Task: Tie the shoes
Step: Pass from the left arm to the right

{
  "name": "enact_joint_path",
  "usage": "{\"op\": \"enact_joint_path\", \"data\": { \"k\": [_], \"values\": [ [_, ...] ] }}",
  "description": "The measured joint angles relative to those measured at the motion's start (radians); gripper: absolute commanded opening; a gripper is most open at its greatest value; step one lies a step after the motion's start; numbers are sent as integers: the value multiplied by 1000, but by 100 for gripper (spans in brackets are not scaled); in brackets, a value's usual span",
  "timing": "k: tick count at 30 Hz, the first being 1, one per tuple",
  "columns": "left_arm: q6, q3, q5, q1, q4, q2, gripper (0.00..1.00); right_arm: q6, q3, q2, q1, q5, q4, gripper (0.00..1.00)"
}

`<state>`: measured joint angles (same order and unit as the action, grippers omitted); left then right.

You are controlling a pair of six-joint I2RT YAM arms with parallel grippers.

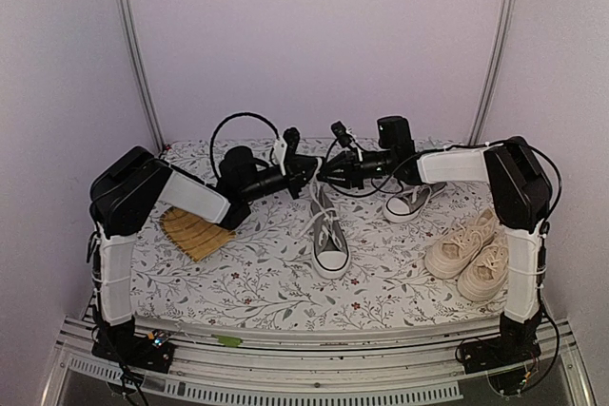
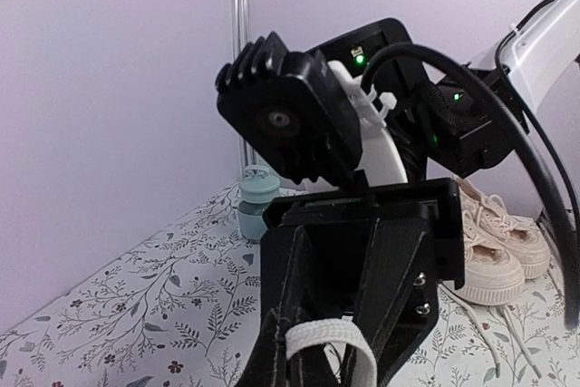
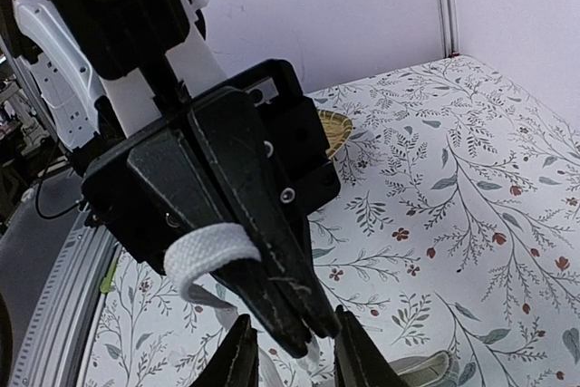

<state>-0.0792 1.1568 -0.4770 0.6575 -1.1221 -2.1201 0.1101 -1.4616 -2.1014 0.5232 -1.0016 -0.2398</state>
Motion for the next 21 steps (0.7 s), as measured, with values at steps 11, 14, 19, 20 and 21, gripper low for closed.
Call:
{"op": "enact_joint_path", "data": {
  "k": [11, 14, 19, 20, 21],
  "values": [
    [-30, 2, -14, 3, -28, -9, 0, -27, -5, -3, 2, -41, -16, 12],
    [-37, 2, -22, 3, -45, -9, 0, -29, -5, -6, 3, -42, -16, 7],
    [-46, 2, -34, 3, -51, -9, 0, -31, -5, -10, 5, -50, -12, 1],
    [-46, 2, -34, 3, -51, -9, 0, -30, -5, -10, 5, -51, -10, 1],
    [-46, 2, -35, 3, -52, -9, 0, -29, -5, -10, 5, -50, -8, 0]
  ]
}}
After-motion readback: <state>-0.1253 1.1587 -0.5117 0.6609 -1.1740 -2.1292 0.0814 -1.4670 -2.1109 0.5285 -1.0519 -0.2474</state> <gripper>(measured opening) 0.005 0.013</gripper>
